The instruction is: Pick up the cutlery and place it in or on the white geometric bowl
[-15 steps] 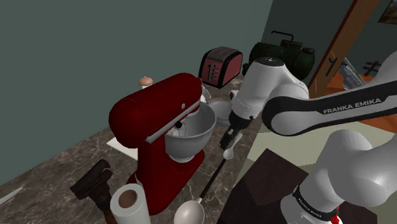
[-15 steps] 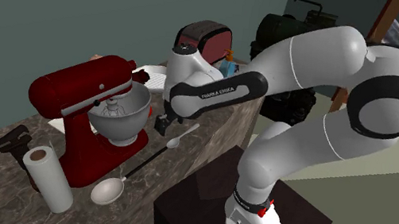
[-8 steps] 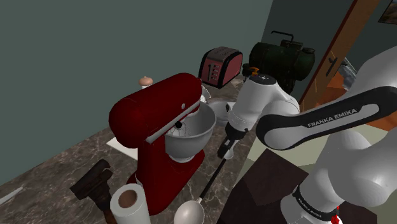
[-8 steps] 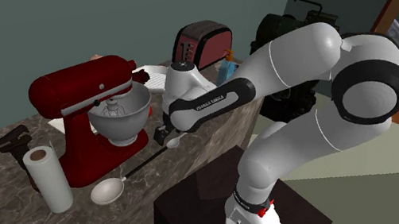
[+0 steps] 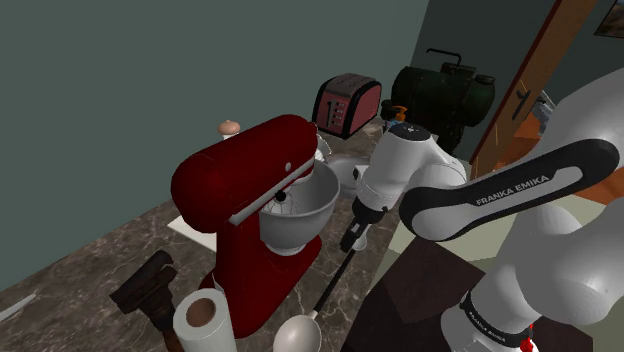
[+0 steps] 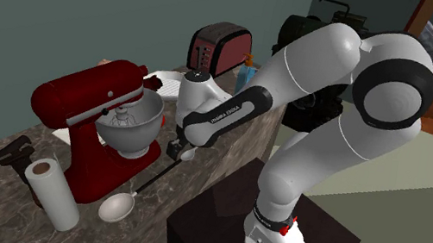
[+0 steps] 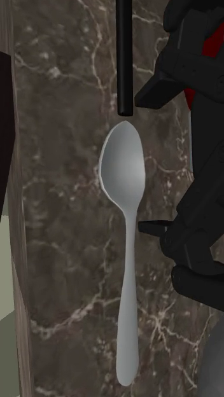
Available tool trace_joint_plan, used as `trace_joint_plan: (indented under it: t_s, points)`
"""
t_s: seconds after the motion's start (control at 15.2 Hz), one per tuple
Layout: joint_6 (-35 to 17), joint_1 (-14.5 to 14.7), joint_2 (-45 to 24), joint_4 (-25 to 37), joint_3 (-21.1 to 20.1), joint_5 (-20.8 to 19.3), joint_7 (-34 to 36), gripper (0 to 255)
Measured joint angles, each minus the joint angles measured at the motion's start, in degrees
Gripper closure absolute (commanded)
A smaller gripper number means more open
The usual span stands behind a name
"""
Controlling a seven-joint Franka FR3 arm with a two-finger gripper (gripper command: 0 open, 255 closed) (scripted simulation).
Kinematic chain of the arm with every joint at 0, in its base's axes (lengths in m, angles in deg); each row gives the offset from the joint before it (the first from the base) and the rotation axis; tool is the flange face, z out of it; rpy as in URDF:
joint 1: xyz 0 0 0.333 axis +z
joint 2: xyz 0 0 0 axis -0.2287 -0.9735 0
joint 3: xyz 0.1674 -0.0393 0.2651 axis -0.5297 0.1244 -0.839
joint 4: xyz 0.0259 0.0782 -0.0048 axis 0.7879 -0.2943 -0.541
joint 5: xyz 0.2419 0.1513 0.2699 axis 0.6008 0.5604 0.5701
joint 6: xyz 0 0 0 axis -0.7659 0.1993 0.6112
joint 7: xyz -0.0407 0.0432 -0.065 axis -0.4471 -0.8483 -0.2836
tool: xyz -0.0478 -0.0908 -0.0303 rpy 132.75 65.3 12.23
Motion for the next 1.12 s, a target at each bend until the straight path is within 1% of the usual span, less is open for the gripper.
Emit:
trace_joint_plan:
  t_s: [0.07,0.73,0.86,1.12]
  points:
    - [0.0,0.0,0.0,0.0,0.0,0.0,0.0,255]
    - [0.0,0.0,0.0,0.0,0.0,0.0,0.0,255]
    - [1.2,0.0,0.8,0.4,0.2,0.0,-0.2,255]
    - [5.5,0.3,3.7,1.9,0.6,0.2,-0.5,255]
